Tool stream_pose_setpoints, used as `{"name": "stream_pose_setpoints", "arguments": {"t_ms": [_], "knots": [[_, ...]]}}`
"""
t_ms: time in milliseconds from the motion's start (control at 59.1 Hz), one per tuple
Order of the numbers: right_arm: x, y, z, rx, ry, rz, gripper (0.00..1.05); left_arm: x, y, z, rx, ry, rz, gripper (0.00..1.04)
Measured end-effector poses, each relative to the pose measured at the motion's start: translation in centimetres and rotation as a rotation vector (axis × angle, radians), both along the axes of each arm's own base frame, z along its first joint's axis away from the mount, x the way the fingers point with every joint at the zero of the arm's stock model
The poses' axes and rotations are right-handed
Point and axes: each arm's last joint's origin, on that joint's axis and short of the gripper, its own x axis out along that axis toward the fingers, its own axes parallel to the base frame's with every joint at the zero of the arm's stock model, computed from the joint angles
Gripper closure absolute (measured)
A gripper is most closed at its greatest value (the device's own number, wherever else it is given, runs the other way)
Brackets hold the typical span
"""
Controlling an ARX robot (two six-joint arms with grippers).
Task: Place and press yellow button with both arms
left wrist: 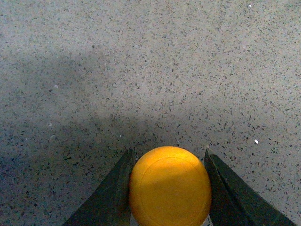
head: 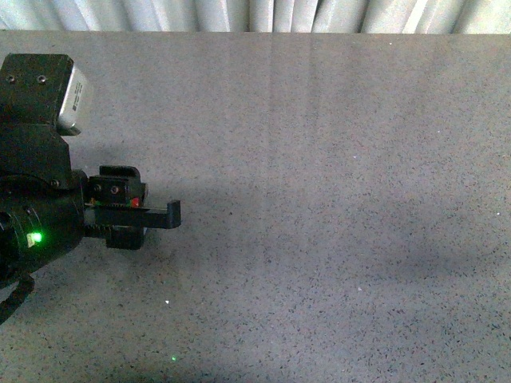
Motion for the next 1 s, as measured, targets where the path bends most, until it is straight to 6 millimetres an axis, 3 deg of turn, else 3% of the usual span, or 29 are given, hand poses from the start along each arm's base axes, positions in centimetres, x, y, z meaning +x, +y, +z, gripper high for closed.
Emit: {"name": "stream_pose_setpoints", "arguments": {"t_ms": [169,406,592,829,880,965,999], "knots": [[0.0,0.0,0.0,0.000,0.000,0.000,0.09,-0.1,-0.2,-0.2,-0.005,-0.001,0.001,0.67],[0.0,0.0,0.0,0.000,0.000,0.000,0.09,-0.5,0.1,0.4,-0.015,0.008,-0.007,0.33],[0.0,0.0,0.0,0.000,0.000,0.000,0.09,-0.1,2.1,4.2,-0.083,-0.052,0.015,0.07],[0.0,0.0,0.0,0.000,0.000,0.000,0.09,-0.3,6.7,11.5,-0.203,-0.234,0.035,0.10],[0.0,0.0,0.0,0.000,0.000,0.001,0.09,-1.3,8.5,13.0,-0.112,-0.462,0.148,0.21],[0.0,0.0,-0.1,-0.008,0.021,0.009,0.09,-3.5,10.6,13.4,-0.031,-0.590,0.189,0.36],[0.1,0.1,-0.1,-0.045,0.171,0.060,0.09,-4.8,11.1,13.1,-0.002,-0.609,0.209,0.43]]}}
